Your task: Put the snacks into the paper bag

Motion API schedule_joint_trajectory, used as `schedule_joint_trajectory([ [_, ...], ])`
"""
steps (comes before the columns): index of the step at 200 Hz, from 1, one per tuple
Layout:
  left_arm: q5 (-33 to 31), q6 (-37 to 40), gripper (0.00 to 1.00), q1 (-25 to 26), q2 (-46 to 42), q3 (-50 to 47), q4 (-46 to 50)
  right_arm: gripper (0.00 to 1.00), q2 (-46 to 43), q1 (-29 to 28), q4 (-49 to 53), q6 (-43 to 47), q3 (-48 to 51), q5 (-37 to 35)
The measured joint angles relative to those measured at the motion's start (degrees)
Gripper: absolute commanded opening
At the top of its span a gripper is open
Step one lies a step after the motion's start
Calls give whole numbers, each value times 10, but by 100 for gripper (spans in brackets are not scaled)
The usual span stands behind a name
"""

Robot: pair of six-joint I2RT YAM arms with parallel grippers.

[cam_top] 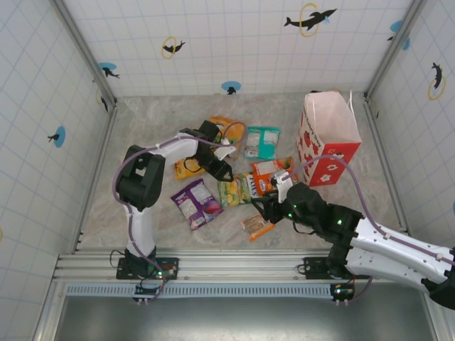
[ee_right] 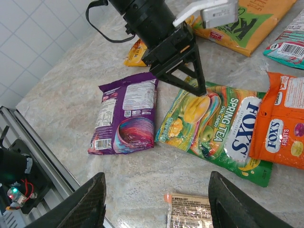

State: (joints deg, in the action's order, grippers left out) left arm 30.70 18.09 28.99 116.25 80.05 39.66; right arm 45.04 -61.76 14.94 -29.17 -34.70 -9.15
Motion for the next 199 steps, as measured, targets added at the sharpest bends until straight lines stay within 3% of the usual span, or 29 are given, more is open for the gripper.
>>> schedule_joint_trajectory([
  [85,51,-19,62,10,-116,-167,-10,57,-19,0,-1,-5,5,-3],
  [144,1,-120,61,21,-134,-148,-70,57,-14,0,-1,-9,11,-3],
  [199,-34,-139,62,48,-102,-124,-75,57,-15,0,-1,-13,12,-12],
])
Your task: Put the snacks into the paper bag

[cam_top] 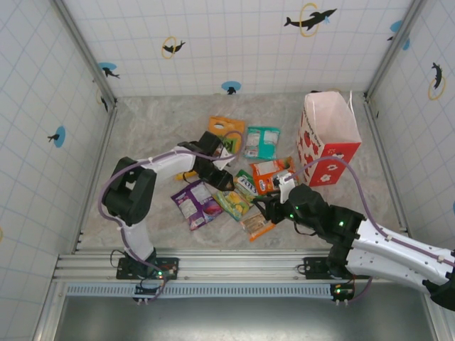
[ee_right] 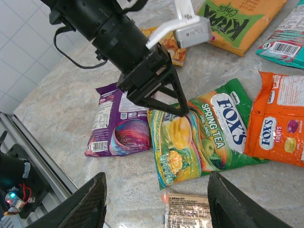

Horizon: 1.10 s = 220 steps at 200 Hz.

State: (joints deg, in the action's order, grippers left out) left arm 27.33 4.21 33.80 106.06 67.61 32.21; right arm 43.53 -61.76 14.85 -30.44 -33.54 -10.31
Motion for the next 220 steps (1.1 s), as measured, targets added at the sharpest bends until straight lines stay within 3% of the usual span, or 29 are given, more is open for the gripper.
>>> schedule_joint_trajectory([
  [56,-11,-2,59,20,22,0,-2,57,0,0,0,-2,4,-2],
  [70,-11,-3,53,26,24,0,-6,57,-2,0,0,-2,5,-2],
  [105,-11,-12,27,38,28,2,-12,57,-8,0,0,-3,7,-2],
  [132,-10,-14,16,38,27,3,-13,57,-19,0,0,-5,11,-4],
  [220,-41,-44,3,37,-70,-67,-50,58,-40,0,-13,-5,28,-21],
])
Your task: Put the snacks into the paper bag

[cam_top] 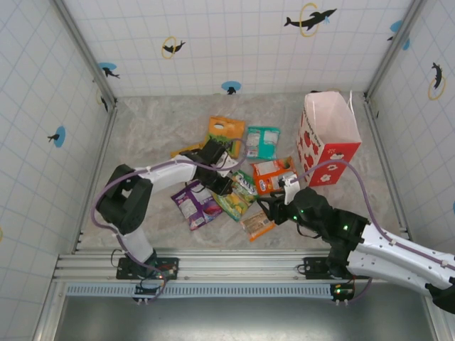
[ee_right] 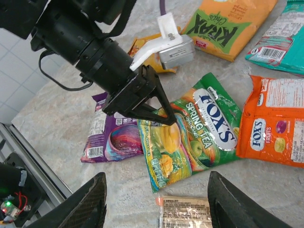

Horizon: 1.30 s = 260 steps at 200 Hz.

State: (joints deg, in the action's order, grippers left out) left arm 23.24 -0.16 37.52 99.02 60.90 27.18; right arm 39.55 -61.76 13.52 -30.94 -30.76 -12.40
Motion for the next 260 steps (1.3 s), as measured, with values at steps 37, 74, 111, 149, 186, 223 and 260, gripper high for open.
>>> schedule_joint_trajectory([
  [37,-4,-24,0,-19,-76,-39,-38,58,-13,0,-35,9,16,-9],
  [74,12,-54,0,-41,-157,-82,-95,59,-28,0,-75,16,44,-19],
  [111,64,-91,0,-43,-212,-98,-151,60,-35,4,-122,16,68,-21],
  [149,162,-138,0,-43,-250,-109,-231,62,-35,16,-172,13,77,-12],
  [186,243,-172,0,-43,-277,-118,-301,62,-35,38,-220,3,83,13],
  [223,287,-194,0,-42,-280,-120,-346,62,-34,60,-269,-16,85,44],
  [260,305,-205,0,-34,-280,-125,-369,56,-20,76,-323,-38,85,76],
])
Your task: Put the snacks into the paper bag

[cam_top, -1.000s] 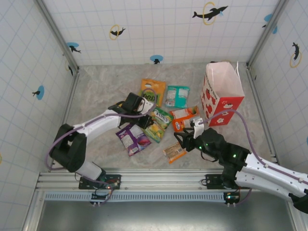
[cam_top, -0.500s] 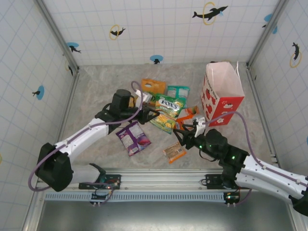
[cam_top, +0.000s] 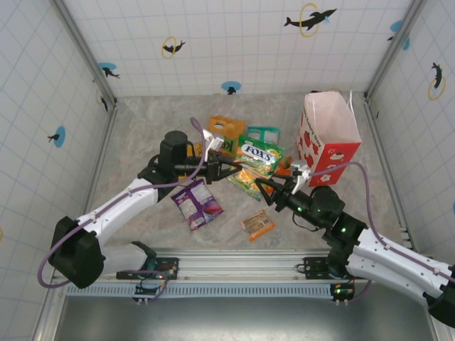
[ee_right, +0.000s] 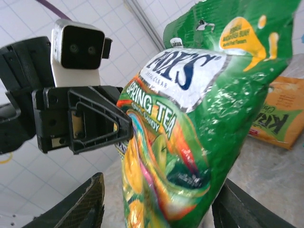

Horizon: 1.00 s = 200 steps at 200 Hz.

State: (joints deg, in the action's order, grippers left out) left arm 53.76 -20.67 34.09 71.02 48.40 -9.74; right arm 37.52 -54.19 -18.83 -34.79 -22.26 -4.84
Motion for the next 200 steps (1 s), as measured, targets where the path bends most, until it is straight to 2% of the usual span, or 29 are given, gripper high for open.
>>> schedule_joint_trajectory([
  [34,7,-4,0,1,0,0,-15,42,15,7,-10,-26,0,3],
  [43,8,-4,1,1,0,0,-15,34,18,8,-10,-35,0,2],
  [63,7,-3,11,3,0,0,-15,13,23,11,-19,-42,0,3],
  [77,-4,0,21,4,0,0,-8,6,24,13,-25,-44,0,7],
  [98,-28,14,38,4,0,7,16,3,24,14,-19,-41,0,8],
  [116,-56,23,60,4,1,14,34,3,24,14,-7,-30,-1,5],
  [124,-75,23,66,4,2,18,42,3,24,14,2,-20,-4,3],
  [149,-151,15,77,4,6,30,71,4,29,24,75,29,-56,-9],
  [171,-209,8,78,4,10,42,93,4,40,56,127,78,-132,-19],
  [200,-259,4,79,4,19,54,108,5,66,134,180,149,-239,-16],
])
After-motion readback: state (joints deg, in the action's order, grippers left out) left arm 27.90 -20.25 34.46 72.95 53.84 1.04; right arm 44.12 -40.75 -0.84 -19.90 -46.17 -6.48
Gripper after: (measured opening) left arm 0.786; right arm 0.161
